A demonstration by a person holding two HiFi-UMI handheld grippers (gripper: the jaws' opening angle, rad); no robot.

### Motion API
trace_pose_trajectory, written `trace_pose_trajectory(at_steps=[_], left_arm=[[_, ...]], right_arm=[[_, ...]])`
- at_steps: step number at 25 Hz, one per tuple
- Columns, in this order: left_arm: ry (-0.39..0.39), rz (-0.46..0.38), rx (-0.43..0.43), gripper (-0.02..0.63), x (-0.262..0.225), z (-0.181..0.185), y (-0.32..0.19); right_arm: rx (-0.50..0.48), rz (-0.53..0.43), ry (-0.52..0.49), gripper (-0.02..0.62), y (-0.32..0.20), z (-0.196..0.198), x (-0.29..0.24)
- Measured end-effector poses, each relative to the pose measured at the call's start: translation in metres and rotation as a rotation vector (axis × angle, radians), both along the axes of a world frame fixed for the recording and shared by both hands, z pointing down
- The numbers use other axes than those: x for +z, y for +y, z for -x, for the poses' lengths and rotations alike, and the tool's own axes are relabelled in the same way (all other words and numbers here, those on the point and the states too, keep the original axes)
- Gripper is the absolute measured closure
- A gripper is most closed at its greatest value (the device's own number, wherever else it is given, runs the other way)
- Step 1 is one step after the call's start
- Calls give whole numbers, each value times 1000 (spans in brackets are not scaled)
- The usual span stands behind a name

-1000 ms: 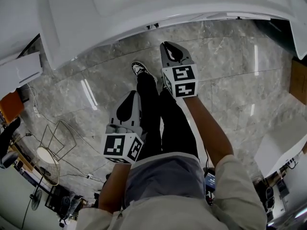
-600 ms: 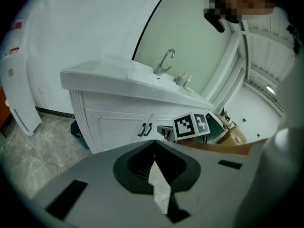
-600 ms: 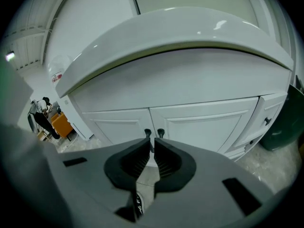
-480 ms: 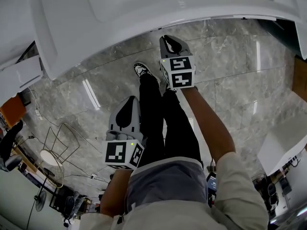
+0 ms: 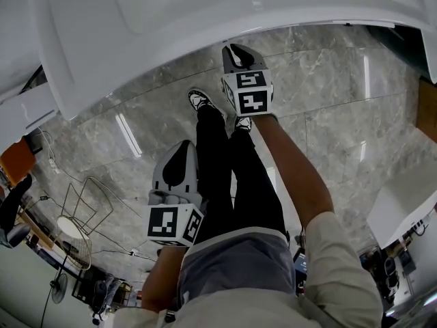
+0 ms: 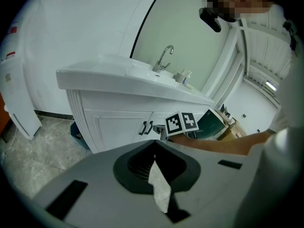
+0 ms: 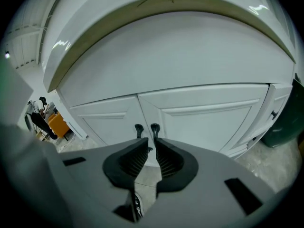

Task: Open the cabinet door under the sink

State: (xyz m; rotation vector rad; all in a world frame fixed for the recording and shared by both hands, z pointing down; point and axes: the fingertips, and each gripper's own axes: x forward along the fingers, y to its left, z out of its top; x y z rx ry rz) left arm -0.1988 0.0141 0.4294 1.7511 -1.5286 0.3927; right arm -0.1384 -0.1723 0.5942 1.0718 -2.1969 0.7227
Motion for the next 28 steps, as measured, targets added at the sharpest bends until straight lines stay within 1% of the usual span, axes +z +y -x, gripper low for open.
trace_pose_trajectory(at_steps=[5, 9, 14, 21, 24, 28], left_arm=[[19, -2, 10, 606, 5, -6, 3], [21, 15, 9, 606, 9, -6, 1], [20, 40, 0, 606, 18, 2, 1], [35, 41, 7, 606, 24, 20, -8], [28, 27, 18, 606, 23, 26, -22], [0, 13, 35, 606, 21, 30, -33]], right_arm=[[-7, 14, 11, 531, -4, 5, 8], [-2, 14, 32, 529, -12, 7, 18], [-6, 16, 53, 529, -18, 10, 29], [-7, 26, 96, 529, -24, 19, 38], [8, 25, 110, 531, -32, 18, 40], [-3, -5, 136, 535, -31, 13, 43]])
